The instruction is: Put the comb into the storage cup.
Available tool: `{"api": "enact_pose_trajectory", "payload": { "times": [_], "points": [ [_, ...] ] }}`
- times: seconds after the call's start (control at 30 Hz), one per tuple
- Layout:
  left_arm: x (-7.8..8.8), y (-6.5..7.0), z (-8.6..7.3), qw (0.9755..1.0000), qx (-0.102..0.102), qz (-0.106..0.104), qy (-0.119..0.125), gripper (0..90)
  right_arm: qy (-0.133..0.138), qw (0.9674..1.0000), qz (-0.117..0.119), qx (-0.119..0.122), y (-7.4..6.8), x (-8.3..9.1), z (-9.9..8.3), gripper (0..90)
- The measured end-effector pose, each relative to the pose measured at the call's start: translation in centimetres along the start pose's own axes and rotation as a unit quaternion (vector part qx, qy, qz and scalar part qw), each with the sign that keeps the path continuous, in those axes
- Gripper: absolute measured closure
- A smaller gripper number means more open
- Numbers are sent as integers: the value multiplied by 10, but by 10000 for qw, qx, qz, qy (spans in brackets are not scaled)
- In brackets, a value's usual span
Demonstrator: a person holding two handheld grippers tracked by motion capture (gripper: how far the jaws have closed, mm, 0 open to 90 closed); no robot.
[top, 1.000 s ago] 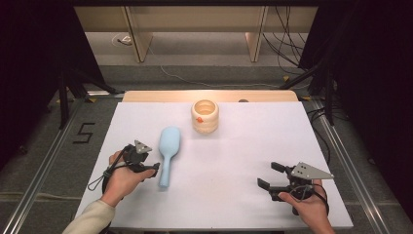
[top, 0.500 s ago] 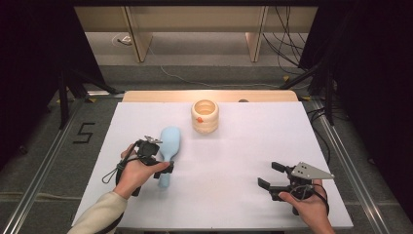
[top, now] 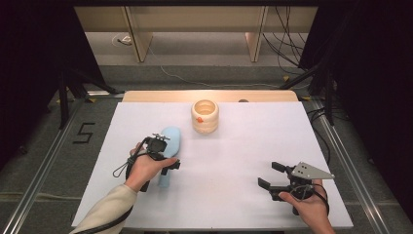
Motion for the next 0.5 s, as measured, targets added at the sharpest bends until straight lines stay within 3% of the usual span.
{"api": "enact_pose_trajectory", "payload": {
  "times": [0.5],
  "points": [
    [-14, 0, 2, 9990, 270, -51, -354, 145, 4, 10000, -8, -21, 0, 0, 0, 170]
  ]
}}
Point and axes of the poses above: each handheld gripper's, and its own axes: x roughly backward along the jaws, z roughly out of its top, y roughly to its right, the point moved 5 cm from there along -x, roughly forward along the jaws, and after that the axes turned 8 degrees about z, right-handed, at the moved point
